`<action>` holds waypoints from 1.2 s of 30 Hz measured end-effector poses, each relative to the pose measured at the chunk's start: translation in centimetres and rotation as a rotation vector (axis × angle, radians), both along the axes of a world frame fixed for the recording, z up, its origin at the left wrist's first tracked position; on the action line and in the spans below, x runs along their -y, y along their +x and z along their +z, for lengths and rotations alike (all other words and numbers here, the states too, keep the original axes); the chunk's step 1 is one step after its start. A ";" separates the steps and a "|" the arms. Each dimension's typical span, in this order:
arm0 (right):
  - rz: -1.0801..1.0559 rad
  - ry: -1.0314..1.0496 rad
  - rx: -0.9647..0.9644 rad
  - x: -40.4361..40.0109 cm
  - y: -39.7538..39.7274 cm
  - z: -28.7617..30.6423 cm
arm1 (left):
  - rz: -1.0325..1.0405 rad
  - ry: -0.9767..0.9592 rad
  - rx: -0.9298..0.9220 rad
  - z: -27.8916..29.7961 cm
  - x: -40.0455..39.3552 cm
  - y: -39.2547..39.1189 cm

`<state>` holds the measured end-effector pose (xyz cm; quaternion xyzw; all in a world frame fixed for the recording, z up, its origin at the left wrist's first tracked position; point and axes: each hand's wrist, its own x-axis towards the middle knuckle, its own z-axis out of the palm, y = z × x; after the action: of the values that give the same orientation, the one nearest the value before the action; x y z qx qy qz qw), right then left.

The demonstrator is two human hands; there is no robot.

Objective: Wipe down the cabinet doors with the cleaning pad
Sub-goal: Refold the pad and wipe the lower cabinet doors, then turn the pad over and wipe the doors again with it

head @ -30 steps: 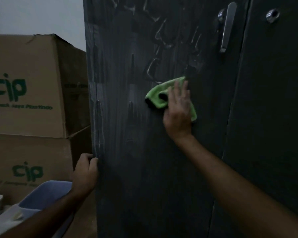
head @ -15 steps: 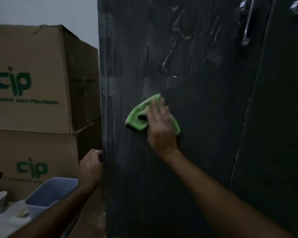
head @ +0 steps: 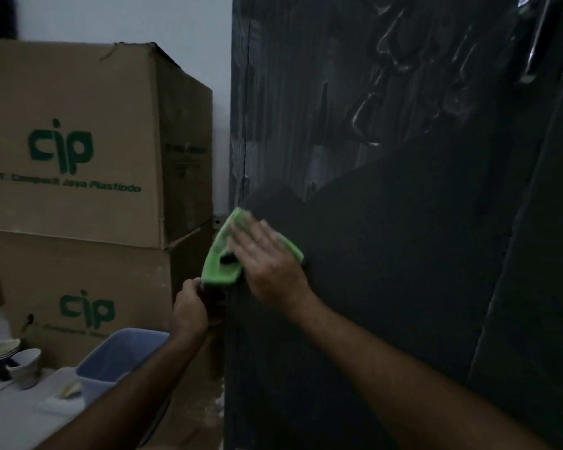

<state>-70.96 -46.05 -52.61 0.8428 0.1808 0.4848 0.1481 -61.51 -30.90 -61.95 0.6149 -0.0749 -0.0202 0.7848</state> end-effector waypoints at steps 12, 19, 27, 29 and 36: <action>0.155 0.259 -0.384 3.8 -8.8 -5.3 | -0.047 0.318 0.646 1.5 -0.1 -6.1; 0.217 0.600 -0.296 5.9 -12.3 -4.3 | -0.764 0.399 0.286 4.7 1.8 -9.7; 0.368 1.141 -0.729 9.4 -14.1 -2.0 | -0.892 0.383 0.232 6.2 1.8 -10.1; 0.394 1.243 -0.723 10.2 -14.6 -1.6 | -0.886 0.429 0.231 6.2 1.5 -9.9; 0.365 1.366 -0.689 9.6 -15.0 -1.4 | -1.000 0.433 0.034 6.0 2.4 -10.9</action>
<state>-85.99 -55.61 -54.03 0.8072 0.0140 0.2164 -0.5490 -72.37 -33.33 -55.99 0.6519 -0.3650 -0.3963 0.5336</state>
